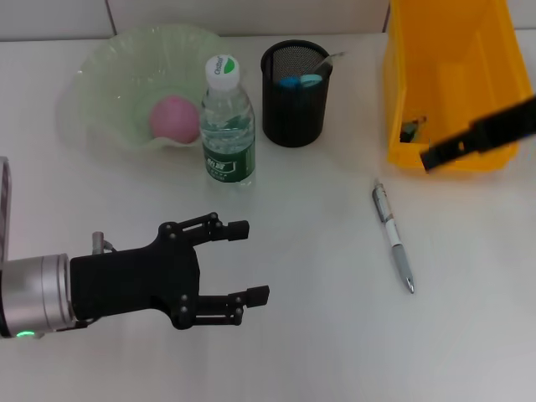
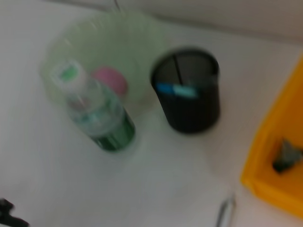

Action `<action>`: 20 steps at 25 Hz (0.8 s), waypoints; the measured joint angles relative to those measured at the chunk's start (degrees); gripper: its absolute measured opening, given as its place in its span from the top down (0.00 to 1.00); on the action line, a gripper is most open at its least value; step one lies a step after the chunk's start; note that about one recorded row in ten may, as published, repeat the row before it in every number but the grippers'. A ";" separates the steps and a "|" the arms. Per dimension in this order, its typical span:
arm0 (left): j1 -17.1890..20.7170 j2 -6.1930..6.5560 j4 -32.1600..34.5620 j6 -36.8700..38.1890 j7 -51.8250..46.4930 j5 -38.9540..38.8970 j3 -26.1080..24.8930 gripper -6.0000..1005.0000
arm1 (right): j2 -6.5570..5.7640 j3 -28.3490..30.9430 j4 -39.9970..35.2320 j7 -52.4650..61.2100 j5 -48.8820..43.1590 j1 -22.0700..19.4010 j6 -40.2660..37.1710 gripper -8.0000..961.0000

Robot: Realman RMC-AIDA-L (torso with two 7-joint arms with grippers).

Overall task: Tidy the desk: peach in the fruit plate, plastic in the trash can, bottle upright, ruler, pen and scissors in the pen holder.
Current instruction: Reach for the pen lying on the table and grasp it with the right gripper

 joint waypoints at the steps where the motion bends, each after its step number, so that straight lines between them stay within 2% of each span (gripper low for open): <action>1: 0.00 0.01 -0.06 0.07 0.24 0.00 0.03 0.14 | 0.10 -0.18 1.19 0.18 -0.63 -0.56 -0.35 0.14; 5: -0.10 0.02 -0.31 0.18 0.48 0.00 0.14 0.14 | 0.13 -1.76 7.91 0.51 -1.23 -1.29 2.14 0.14; 6: -0.13 0.02 -0.33 0.21 0.51 0.04 0.16 0.14 | 0.14 -2.72 12.31 0.57 -1.43 -0.96 4.55 0.14; 8: -0.10 0.08 -0.27 0.28 0.58 0.32 0.31 0.14 | 0.15 -2.98 14.48 0.57 -1.53 -0.61 5.63 0.14; 11: -0.10 0.10 -0.31 0.31 0.65 0.33 0.40 0.14 | 0.14 -4.16 21.48 0.60 -2.15 1.36 9.60 0.14; 20: 0.47 0.19 -0.59 1.81 2.16 0.47 0.16 0.14 | -0.01 -5.79 32.48 0.62 -4.73 6.15 16.54 0.14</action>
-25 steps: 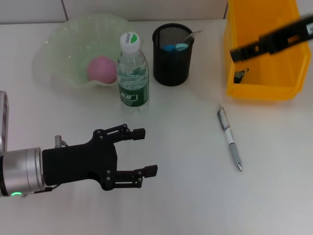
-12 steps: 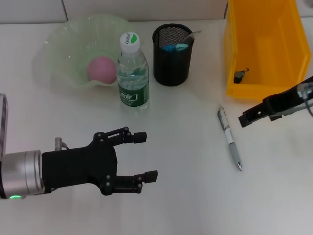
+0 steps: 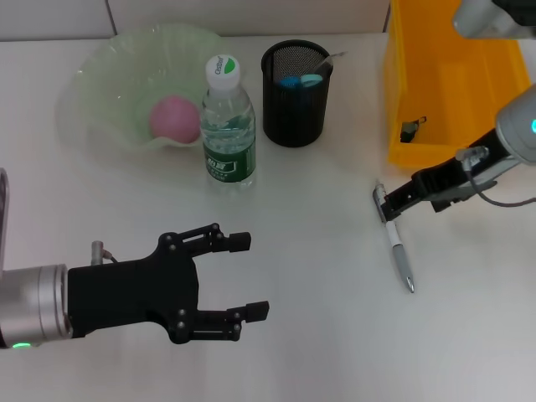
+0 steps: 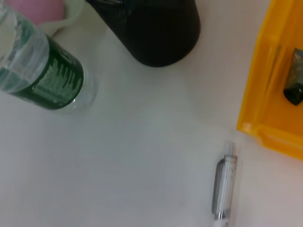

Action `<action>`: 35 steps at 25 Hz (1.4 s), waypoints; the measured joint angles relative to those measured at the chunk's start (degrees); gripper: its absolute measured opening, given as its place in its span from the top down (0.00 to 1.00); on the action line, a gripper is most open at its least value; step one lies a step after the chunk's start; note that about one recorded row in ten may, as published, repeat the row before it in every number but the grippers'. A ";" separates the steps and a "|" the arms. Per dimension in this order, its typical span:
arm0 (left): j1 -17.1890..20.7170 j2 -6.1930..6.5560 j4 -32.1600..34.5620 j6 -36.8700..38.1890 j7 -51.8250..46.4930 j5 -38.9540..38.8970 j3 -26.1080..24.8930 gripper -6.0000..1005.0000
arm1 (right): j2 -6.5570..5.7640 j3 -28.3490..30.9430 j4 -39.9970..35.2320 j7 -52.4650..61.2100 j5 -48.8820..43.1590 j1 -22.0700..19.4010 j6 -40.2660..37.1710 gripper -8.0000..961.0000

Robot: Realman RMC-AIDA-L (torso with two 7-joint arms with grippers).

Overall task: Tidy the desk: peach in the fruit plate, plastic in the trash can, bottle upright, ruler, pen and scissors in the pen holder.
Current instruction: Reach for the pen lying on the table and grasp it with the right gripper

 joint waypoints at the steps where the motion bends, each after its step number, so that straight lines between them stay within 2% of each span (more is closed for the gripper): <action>1: 0.03 0.00 0.00 0.00 0.00 0.01 0.00 0.14 | -0.07 -0.04 1.10 0.00 -0.06 0.56 0.68 0.14; 11: 0.65 -0.07 -0.03 0.27 0.71 0.05 0.31 0.14 | -0.10 -2.60 10.22 0.00 -2.49 5.27 5.88 0.14; 24: 1.59 -0.08 -0.03 1.15 0.76 0.04 0.28 0.14 | 0.09 -4.13 12.74 0.05 -3.12 5.99 7.87 0.14; 34: 2.10 -0.08 -0.03 1.56 0.76 0.05 0.18 0.14 | 0.07 -4.16 15.07 0.05 -3.12 7.15 9.42 0.33; 35: 2.10 -0.08 -0.03 1.56 0.76 0.05 0.18 0.14 | 0.06 -4.16 15.53 0.05 -3.12 7.40 9.60 0.38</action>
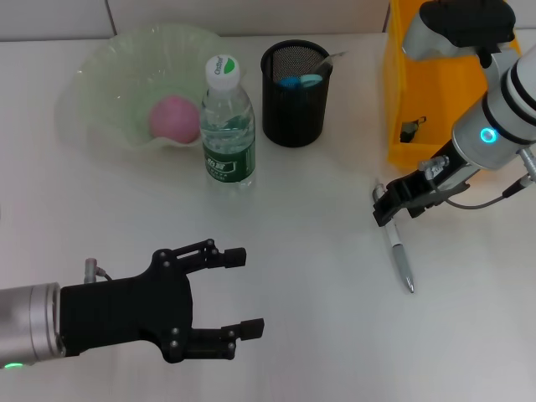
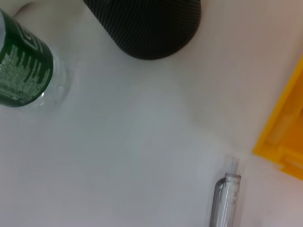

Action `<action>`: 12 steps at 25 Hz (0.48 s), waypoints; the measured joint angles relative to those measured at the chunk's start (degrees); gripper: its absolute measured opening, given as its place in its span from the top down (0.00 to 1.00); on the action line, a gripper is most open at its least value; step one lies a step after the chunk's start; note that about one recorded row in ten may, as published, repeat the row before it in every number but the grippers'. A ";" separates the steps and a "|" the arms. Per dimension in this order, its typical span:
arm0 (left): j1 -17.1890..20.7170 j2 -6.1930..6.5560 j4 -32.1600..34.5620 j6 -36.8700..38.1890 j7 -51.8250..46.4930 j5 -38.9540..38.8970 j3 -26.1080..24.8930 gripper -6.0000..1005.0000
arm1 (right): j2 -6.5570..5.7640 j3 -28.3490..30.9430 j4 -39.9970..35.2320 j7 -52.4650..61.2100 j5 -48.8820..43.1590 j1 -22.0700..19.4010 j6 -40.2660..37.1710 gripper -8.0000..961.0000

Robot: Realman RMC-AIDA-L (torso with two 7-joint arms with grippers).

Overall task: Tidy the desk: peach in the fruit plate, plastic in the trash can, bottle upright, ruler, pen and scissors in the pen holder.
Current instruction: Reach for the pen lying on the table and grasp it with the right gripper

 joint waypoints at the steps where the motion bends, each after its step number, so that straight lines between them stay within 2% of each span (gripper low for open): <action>1: 0.00 -0.02 0.00 0.00 0.00 0.00 -0.01 0.14 | -0.08 0.00 1.03 0.00 0.00 0.49 0.52 0.44; 12: -0.10 -0.08 0.00 -0.01 0.00 0.00 -0.23 0.14 | -0.24 -0.13 3.04 0.00 0.00 1.53 1.83 0.44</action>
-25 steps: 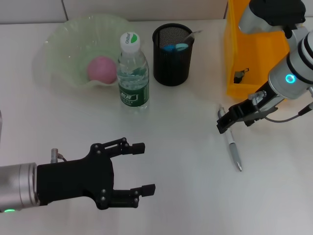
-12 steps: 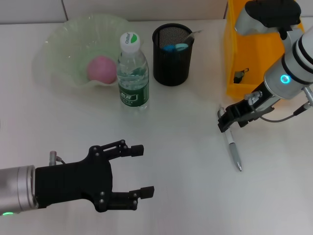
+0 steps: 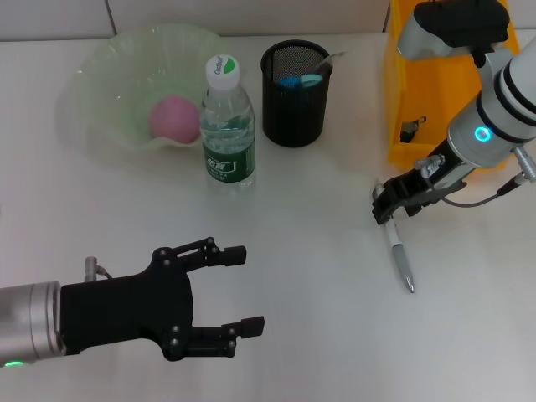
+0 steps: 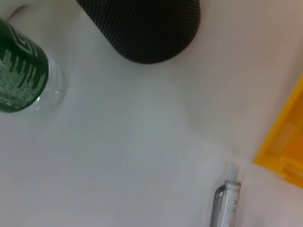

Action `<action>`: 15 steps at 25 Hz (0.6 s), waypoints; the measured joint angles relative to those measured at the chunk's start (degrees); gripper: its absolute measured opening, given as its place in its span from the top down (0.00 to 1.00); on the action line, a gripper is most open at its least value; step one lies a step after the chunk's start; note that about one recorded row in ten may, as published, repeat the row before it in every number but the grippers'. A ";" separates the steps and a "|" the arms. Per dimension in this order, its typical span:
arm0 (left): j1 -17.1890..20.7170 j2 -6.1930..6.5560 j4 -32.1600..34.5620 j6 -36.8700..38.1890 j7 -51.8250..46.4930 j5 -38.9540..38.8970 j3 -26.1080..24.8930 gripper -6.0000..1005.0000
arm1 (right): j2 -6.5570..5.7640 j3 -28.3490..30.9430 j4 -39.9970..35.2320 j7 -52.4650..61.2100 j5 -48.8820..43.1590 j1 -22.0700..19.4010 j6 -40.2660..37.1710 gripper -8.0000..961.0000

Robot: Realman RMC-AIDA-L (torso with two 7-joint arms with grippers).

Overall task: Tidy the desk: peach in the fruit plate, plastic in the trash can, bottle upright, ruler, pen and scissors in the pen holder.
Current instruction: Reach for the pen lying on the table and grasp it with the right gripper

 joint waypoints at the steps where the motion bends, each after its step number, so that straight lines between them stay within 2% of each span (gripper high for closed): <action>1: -0.01 0.02 0.00 0.00 0.00 0.00 -0.03 0.14 | -0.02 -0.02 0.03 0.00 0.00 0.02 0.01 0.44; 6: -0.01 0.07 0.00 0.00 0.00 0.00 -0.08 0.14 | -0.03 -0.05 0.27 0.00 0.00 0.20 0.04 0.57; 15: 0.05 0.08 0.00 0.03 0.00 0.00 0.19 0.14 | -0.01 -0.74 2.22 0.00 -0.05 0.87 0.86 0.59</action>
